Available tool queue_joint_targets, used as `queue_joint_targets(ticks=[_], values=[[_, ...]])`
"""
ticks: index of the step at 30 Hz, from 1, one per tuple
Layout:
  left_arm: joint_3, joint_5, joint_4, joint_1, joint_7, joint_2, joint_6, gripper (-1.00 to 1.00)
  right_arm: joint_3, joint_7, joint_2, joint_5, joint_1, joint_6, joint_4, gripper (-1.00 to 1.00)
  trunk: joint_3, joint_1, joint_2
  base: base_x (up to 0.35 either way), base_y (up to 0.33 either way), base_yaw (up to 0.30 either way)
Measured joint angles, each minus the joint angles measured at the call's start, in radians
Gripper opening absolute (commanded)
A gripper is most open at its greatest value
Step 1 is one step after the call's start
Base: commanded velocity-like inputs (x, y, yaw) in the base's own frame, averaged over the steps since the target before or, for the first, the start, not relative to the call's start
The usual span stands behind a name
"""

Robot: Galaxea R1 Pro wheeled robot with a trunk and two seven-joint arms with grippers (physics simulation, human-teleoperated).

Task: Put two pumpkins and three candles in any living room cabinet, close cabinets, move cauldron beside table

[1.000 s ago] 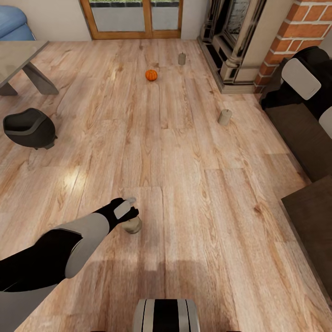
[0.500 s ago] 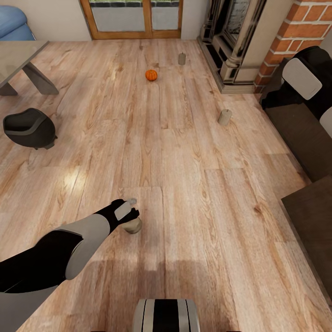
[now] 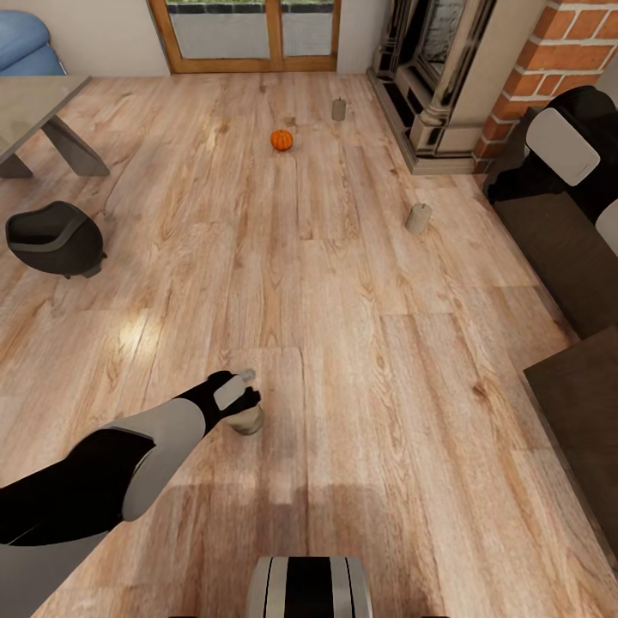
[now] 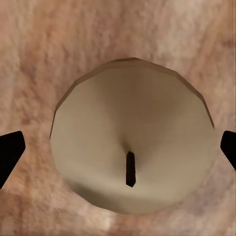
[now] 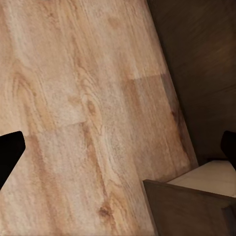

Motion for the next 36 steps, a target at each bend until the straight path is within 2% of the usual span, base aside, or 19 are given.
queue_joint_targets(ticks=[27, 33, 36], values=[[0.000, 0.000, 0.000, 0.000, -0.020, -0.002, -0.001, 1.00, 0.000, 0.000, 0.000, 0.000, 0.000, 0.000, 0.000, 1.00, 0.000, 0.000, 0.000, 0.000, 0.000, 0.000], [0.001, 0.000, 0.000, 0.000, -0.021, -0.002, -0.003, 1.00, 0.000, 0.000, 0.000, -0.001, 0.001, 0.000, 0.000, 1.00, -0.023, 0.003, -0.001, 0.000, 0.000, 0.000], [0.000, 0.000, 0.000, 0.000, -0.021, -0.001, -0.003, 1.00, 0.000, 0.000, 0.000, 0.000, 0.001, 0.000, 0.000, 1.00, -0.023, 0.003, -0.001, 0.000, 0.000, 0.000]])
